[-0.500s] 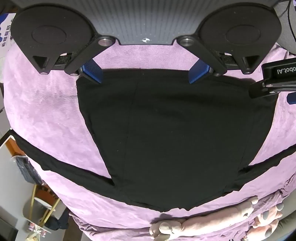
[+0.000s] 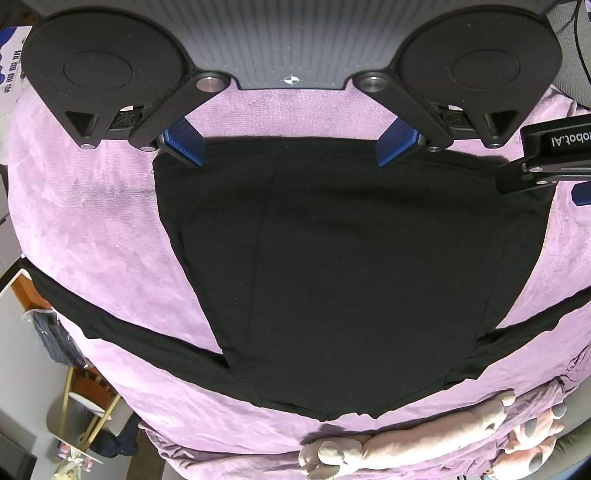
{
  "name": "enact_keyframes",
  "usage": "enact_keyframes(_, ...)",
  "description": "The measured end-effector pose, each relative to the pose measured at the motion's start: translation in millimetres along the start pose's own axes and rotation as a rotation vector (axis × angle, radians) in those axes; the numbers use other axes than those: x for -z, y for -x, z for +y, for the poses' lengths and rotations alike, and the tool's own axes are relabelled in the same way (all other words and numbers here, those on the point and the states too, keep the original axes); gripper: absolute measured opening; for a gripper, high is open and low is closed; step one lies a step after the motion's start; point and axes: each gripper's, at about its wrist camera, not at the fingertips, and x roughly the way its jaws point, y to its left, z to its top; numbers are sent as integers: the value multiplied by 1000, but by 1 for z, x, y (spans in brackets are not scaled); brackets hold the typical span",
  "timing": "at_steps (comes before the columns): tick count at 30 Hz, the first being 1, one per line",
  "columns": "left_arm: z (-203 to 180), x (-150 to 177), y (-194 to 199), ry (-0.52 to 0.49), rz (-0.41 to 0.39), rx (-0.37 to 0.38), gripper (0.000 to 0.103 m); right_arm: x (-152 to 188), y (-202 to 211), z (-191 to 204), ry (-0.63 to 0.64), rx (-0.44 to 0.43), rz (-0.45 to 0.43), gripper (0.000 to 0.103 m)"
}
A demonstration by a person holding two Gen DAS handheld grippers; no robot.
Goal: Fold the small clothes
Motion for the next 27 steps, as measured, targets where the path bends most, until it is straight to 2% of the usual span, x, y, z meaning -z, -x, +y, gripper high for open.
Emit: enact_keyframes(27,1,1,-1,0,-1,-1,103,-2,4,0,0,-1,-8,99)
